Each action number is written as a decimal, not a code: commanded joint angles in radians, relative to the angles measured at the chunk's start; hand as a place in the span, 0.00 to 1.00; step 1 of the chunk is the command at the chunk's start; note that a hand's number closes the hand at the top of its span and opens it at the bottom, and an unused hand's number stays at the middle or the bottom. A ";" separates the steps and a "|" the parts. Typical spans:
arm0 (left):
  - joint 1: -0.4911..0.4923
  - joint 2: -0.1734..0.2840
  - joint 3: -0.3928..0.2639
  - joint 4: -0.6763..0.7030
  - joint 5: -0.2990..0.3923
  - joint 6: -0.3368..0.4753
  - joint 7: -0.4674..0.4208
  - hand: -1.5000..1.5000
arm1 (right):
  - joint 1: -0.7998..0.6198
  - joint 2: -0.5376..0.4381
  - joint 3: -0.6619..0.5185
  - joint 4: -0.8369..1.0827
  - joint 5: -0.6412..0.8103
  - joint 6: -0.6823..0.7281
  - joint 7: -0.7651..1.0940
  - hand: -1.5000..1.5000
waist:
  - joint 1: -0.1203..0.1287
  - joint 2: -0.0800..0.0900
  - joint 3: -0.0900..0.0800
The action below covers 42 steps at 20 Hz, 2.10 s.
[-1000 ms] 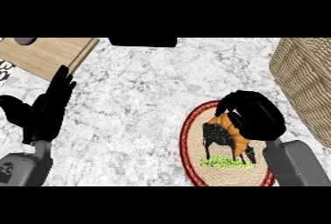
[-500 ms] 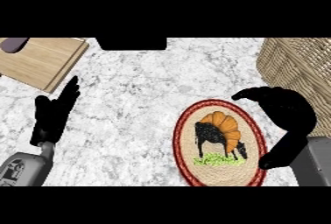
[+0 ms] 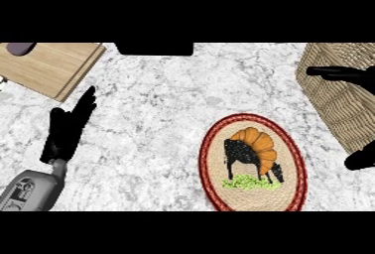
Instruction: Pick the croissant from the placemat and place it in the basket
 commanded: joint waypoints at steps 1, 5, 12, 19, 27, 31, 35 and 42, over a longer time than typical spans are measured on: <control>-0.042 -0.002 0.000 0.017 0.001 -0.016 0.017 0.50 | -0.035 -0.131 0.090 0.008 0.131 0.196 -0.164 0.00 | 0.013 0.007 0.001; -0.050 -0.020 0.012 0.050 -0.004 -0.004 0.003 0.50 | -0.017 -0.189 0.154 0.029 0.172 0.184 -0.283 0.00 | 0.008 0.008 0.002; -0.048 -0.032 0.004 0.052 -0.018 -0.014 -0.003 0.50 | -0.047 -0.244 0.261 0.169 0.235 0.066 -0.440 0.00 | 0.019 0.003 0.000; -0.074 -0.055 0.007 0.065 -0.030 -0.019 0.005 0.50 | -0.063 -0.176 0.349 0.338 0.290 -0.142 -0.571 0.00 | 0.010 -0.002 0.000; -0.052 -0.053 0.034 0.088 -0.040 -0.032 -0.021 0.50 | -0.128 -0.092 0.451 0.499 0.344 -0.245 -0.611 0.00 | 0.007 -0.003 -0.002; -0.021 -0.024 0.052 0.043 -0.029 -0.053 0.008 0.50 | -0.134 -0.054 0.510 0.525 0.365 -0.265 -0.618 0.00 | 0.007 -0.008 -0.002; -0.067 -0.036 0.077 0.099 -0.037 -0.062 -0.005 0.50 | -0.193 -0.040 0.525 0.575 0.374 -0.244 -0.620 0.00 | -0.007 -0.008 -0.003; -0.060 -0.050 0.069 0.047 -0.058 -0.069 0.032 0.50 | -0.246 0.087 0.557 0.683 0.415 -0.318 -0.614 0.00 | -0.001 -0.010 -0.002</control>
